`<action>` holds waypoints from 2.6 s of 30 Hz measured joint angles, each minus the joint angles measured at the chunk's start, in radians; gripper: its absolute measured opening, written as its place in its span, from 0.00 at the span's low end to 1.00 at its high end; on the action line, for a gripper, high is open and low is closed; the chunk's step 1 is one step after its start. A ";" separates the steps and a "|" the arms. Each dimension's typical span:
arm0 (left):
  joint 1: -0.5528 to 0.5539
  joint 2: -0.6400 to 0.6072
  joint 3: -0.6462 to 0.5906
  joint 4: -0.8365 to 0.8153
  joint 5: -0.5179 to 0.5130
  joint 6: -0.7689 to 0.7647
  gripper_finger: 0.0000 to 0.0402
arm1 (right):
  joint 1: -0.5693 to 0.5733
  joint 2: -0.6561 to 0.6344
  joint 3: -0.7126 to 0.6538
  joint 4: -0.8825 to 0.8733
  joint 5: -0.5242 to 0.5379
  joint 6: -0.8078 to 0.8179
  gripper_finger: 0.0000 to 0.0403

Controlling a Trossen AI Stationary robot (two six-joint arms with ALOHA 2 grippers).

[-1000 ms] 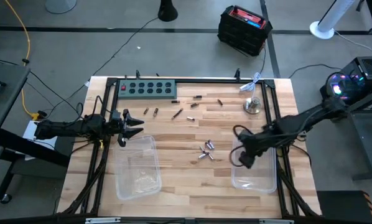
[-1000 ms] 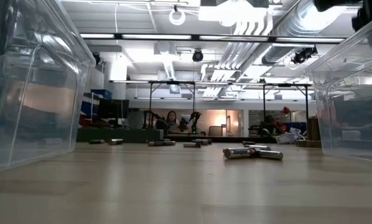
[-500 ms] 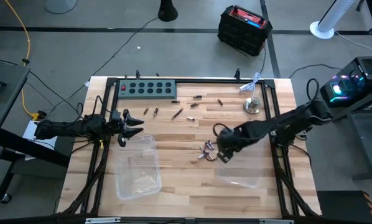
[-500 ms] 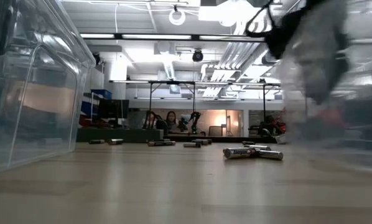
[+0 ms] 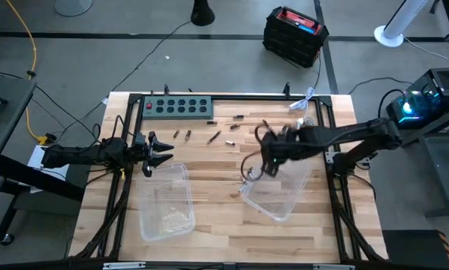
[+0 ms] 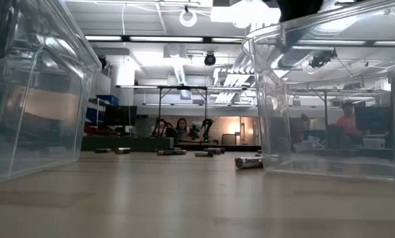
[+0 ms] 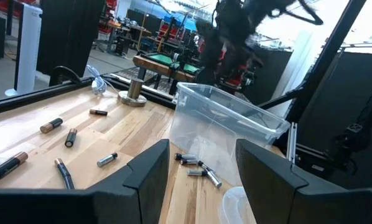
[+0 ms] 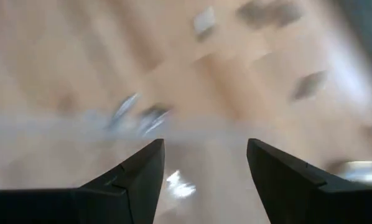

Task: Sort batteries
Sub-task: Put the black battery into the right transparent bin

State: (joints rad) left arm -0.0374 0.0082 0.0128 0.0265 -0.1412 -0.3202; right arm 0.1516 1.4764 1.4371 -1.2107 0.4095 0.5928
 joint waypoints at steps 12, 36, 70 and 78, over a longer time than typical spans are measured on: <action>0.000 0.000 0.000 0.000 0.000 0.000 0.45 | -0.477 0.030 0.054 0.025 0.038 -0.072 0.56; 0.000 0.000 0.000 0.000 0.000 0.000 0.45 | -0.806 0.603 0.052 0.251 -0.360 -0.262 0.56; 0.000 0.000 0.000 0.000 0.000 0.000 0.45 | -0.064 -0.059 0.054 -0.053 -0.373 0.180 0.01; 0.000 0.000 0.000 0.000 0.000 0.000 0.45 | 0.232 0.007 0.053 -0.087 -0.286 0.519 0.11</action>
State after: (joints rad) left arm -0.0372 0.0082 0.0128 0.0265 -0.1412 -0.3202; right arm 0.3831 1.4830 1.4899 -1.2979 0.1231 1.1120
